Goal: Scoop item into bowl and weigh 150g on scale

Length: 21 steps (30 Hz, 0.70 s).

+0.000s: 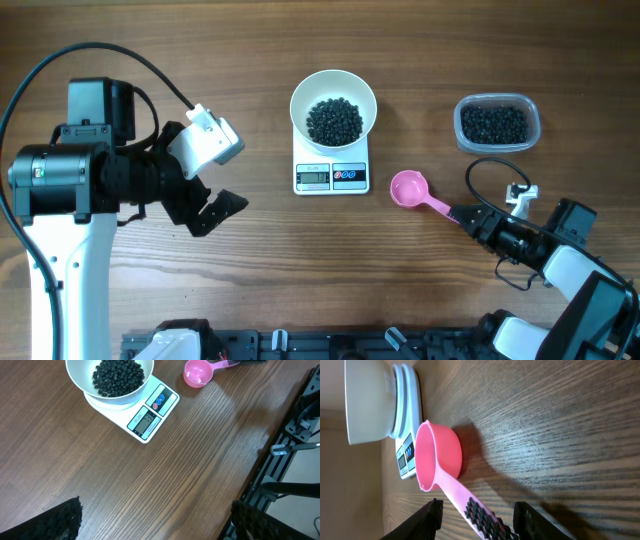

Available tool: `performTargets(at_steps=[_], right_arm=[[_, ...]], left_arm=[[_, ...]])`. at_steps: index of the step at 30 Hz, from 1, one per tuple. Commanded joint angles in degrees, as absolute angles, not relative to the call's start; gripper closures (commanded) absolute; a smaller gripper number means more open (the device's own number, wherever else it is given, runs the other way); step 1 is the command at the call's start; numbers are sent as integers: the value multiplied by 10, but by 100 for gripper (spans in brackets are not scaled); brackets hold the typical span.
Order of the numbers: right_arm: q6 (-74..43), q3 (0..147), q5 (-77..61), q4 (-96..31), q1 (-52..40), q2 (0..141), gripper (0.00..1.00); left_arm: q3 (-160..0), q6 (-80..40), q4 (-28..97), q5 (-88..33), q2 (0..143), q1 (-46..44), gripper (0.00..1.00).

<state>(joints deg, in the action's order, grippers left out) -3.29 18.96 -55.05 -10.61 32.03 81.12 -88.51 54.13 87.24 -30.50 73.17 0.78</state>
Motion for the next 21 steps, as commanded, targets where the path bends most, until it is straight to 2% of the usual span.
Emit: performTargets(at_steps=[1, 13, 21], right_arm=[[-47, 183, -560, -91, 317, 816, 48], [-56, 183, -545, -67, 269, 848, 52], [-75, 183, -568, -26, 268, 868, 60]], left_arm=[[-893, 547, 873, -309, 726, 11, 0], [-893, 547, 873, -309, 726, 11, 0], [-893, 547, 873, -309, 726, 11, 0]])
